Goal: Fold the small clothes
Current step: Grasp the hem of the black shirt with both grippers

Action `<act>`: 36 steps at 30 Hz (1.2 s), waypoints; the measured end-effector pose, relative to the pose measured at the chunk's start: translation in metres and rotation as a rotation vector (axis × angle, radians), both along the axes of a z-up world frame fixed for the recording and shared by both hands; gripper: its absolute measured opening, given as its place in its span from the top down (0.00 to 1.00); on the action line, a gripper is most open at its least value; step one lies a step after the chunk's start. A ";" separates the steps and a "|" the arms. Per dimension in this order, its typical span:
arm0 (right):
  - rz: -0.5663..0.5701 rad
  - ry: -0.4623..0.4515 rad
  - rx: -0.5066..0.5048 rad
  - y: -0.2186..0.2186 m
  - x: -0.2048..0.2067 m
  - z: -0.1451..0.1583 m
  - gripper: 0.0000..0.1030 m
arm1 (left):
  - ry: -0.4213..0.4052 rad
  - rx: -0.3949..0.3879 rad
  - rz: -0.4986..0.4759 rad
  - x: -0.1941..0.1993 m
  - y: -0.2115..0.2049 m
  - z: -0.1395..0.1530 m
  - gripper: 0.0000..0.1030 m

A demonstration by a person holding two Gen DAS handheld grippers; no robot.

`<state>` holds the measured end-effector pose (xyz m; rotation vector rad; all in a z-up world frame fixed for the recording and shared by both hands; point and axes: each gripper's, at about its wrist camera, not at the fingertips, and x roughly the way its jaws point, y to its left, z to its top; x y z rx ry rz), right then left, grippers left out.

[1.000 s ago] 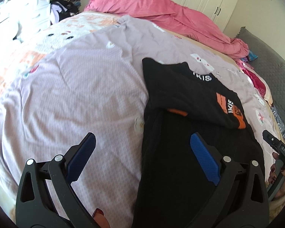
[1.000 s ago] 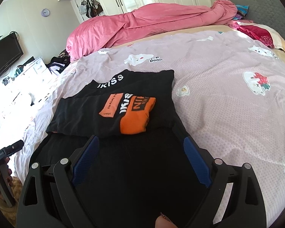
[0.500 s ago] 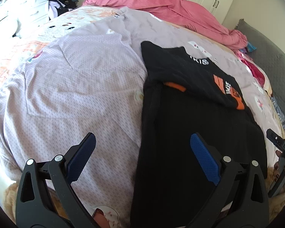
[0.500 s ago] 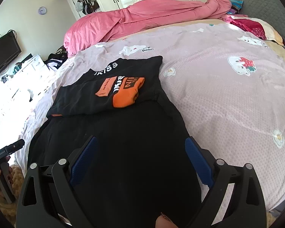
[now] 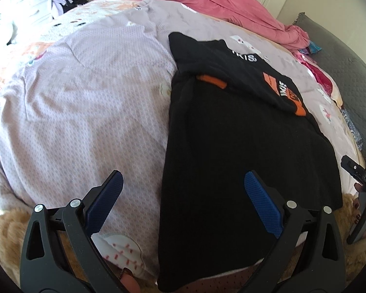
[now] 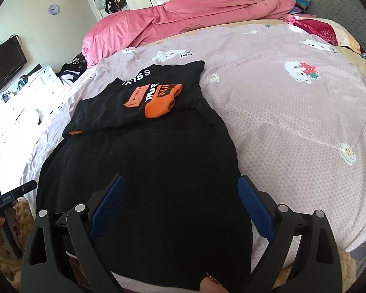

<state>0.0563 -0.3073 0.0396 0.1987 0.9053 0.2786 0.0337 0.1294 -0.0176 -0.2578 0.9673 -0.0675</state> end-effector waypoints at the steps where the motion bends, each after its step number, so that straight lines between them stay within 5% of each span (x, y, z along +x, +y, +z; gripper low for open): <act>1: 0.000 0.002 -0.002 0.000 -0.001 0.000 0.10 | 0.005 -0.001 -0.004 -0.001 -0.001 -0.001 0.09; 8: 0.013 0.025 -0.022 -0.004 -0.013 -0.004 0.10 | 0.042 -0.010 -0.034 -0.012 -0.007 -0.013 0.10; 18: 0.019 0.089 -0.042 -0.018 -0.032 -0.014 0.10 | 0.055 -0.033 -0.032 -0.022 -0.003 -0.018 0.28; 24: 0.024 0.130 -0.022 -0.027 -0.038 -0.023 0.12 | 0.064 -0.033 -0.040 -0.026 -0.003 -0.020 0.29; 30: 0.072 0.146 -0.052 -0.021 -0.040 -0.029 0.35 | 0.074 -0.032 -0.044 -0.033 -0.004 -0.021 0.29; 36: 0.129 0.133 0.028 -0.023 -0.042 -0.027 0.77 | 0.079 -0.029 -0.043 -0.038 -0.004 -0.020 0.33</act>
